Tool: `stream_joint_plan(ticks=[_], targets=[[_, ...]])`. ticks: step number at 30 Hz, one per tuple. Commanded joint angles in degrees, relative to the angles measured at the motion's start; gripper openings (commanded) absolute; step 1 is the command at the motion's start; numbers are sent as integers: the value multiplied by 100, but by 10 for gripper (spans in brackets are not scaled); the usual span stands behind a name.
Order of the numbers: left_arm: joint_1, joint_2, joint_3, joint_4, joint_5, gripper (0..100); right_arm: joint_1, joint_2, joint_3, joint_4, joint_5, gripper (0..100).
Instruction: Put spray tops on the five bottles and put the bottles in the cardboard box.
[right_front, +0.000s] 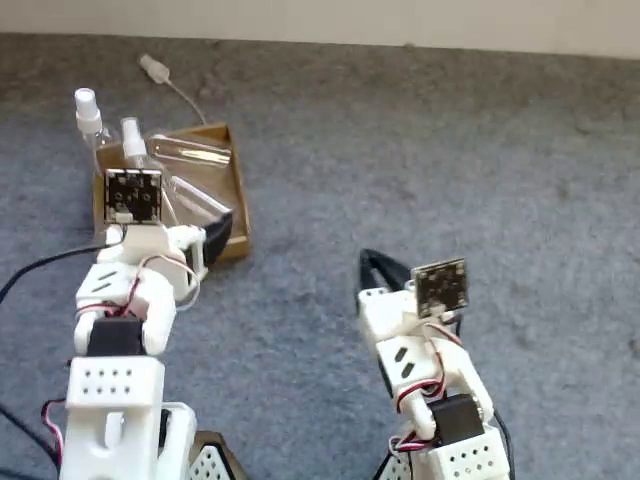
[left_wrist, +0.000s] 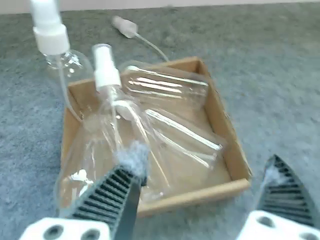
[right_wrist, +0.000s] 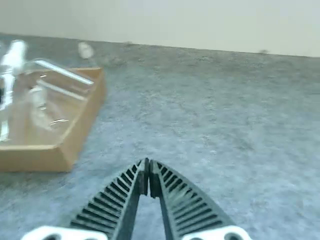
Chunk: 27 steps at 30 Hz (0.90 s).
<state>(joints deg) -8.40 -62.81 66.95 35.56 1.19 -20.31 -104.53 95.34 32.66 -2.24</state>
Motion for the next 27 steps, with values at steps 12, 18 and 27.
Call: stream_joint_plan(ticks=[12,18,27], targets=[[224,-2756,-321,2022,-62,4,585,-92,-2211,1807,44,8],[224,-4013,-295,2980,-70,4,585,-92,-2800,2299,44,8],[822,-4180,435,3112,-70,5,585,-92,-3820,3345,44,8]])
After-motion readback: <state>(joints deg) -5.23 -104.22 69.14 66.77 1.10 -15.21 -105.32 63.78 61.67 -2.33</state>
